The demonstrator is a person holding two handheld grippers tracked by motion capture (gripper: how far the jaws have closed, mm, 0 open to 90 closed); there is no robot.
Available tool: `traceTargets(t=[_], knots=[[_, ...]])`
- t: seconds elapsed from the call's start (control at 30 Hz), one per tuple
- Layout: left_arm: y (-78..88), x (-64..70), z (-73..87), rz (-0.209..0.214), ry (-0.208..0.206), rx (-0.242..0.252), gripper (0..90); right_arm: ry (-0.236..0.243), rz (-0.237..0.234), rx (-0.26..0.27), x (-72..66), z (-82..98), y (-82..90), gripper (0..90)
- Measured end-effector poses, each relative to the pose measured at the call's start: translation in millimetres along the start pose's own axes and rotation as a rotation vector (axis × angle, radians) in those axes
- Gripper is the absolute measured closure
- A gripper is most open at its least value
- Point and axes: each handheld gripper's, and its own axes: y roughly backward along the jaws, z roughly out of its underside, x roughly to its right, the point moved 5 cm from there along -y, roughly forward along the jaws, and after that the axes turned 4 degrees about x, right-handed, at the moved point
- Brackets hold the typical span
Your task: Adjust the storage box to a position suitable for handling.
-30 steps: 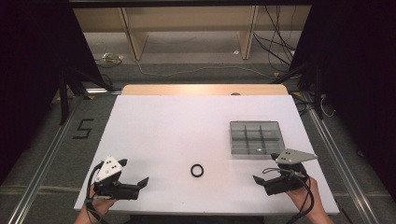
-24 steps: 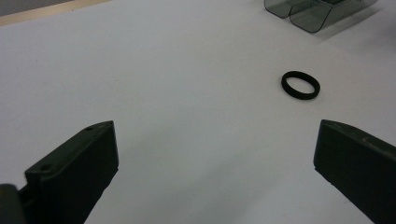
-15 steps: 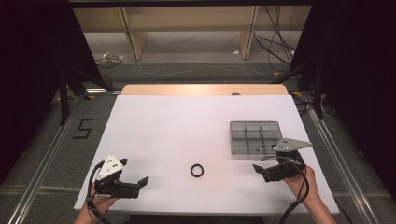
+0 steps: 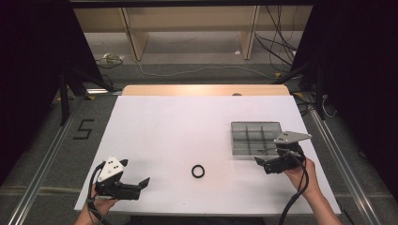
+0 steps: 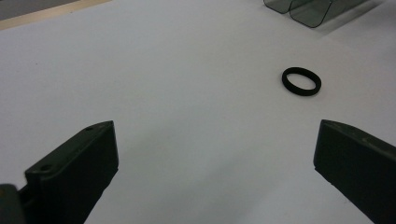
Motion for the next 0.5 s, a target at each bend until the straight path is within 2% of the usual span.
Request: traceTargets(t=[0.4,0.5], knots=[[-2.5,1.3,0.2,0.02,-0.005,-0.008,0.0,-0.033,0.048,-0.015,22.4,-4.8,-3.3,0.9],[-3.0,2.3,-0.5,0.021,-0.013,-0.008,0.0,-0.052,0.068,-0.009,33.7,-6.5,-2.9,0.9]])
